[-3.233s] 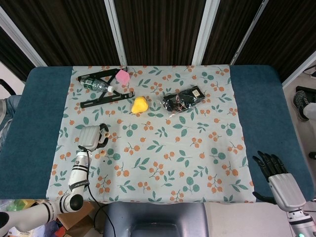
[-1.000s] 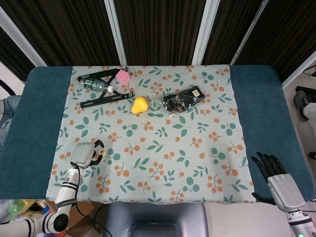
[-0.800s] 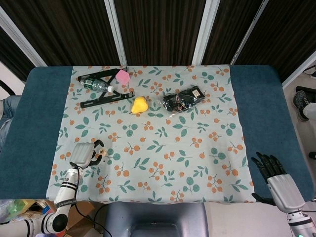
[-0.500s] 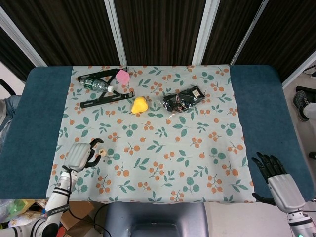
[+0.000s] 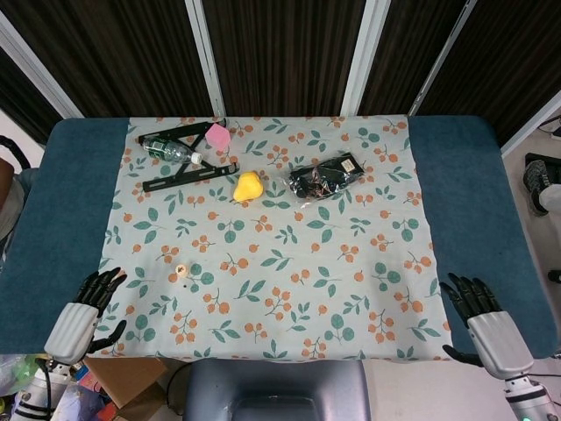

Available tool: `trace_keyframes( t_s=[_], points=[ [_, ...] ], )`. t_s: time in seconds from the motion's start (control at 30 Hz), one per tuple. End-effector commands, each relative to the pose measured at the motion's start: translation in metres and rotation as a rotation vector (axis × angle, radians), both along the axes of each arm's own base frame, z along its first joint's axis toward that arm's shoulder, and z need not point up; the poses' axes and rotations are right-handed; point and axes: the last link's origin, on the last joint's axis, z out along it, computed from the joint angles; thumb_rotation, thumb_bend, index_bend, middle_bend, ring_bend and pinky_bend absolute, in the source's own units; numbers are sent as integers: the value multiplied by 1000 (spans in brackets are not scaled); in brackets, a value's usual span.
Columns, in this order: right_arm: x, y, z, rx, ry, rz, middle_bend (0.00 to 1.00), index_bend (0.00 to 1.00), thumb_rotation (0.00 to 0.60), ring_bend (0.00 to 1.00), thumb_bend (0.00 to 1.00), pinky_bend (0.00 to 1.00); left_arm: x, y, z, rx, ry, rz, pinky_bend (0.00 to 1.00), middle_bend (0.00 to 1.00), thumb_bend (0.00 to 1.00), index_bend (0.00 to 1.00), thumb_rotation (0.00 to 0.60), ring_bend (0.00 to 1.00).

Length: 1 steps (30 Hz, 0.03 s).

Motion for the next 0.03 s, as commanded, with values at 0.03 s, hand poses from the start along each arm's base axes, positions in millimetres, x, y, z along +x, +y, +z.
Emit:
trace_keyframes(
  t_s=[0.03],
  points=[
    [0,1,0,1,2,2,0,0,600,0,204,61,-3,-7,6,9,9,-28,0,0,405,0,600,0]
  ],
)
